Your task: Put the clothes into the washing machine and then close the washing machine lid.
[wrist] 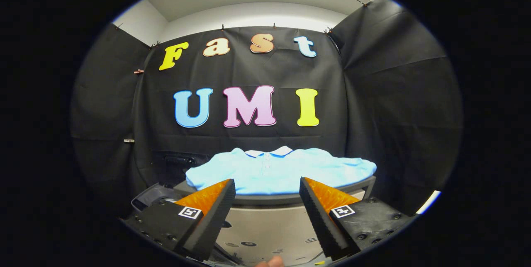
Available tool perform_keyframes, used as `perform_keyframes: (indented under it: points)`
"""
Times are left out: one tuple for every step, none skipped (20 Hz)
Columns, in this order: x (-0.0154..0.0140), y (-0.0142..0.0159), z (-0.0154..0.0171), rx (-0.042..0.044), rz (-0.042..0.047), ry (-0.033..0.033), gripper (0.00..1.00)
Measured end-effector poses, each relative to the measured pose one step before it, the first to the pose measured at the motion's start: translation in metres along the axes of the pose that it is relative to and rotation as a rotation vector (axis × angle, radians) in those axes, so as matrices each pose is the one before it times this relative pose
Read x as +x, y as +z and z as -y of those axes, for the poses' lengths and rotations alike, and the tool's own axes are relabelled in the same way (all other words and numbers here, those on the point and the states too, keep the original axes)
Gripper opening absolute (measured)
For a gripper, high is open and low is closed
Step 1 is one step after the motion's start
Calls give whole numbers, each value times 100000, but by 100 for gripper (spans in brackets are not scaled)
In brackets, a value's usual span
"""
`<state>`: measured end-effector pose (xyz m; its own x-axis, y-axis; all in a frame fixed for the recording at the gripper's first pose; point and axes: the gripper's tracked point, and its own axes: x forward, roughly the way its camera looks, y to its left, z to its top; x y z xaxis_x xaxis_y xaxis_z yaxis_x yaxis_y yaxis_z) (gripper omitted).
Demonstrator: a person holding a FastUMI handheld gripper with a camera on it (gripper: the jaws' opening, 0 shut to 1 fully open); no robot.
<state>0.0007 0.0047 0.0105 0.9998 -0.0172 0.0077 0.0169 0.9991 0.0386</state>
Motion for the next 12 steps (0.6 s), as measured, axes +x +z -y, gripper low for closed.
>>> perform_keyframes:
  points:
    - [103,-31,-54,-596,-175,-378,97]
    - [40,-270,22,-411,-772,-282,97]
    - [45,36,54,417,-844,-501,97]
    - [-106,-102,-49,561,-1144,54,97]
    - [37,-163,-19,756,-1769,-326,97]
    - [43,78,27,99,-1070,57,97]
    - [-23,-297,33,-493,-2067,-103,97]
    - [155,-168,292,-479,-2034,-1453,97]
    - [102,-388,-360,856,-2930,676,97]
    - [189,-478,217,-722,-3156,-2108,98]
    - [-10,-612,153,-1000,-4197,-425,99]
    - [-152,-247,376,-407,-3370,-1155,99]
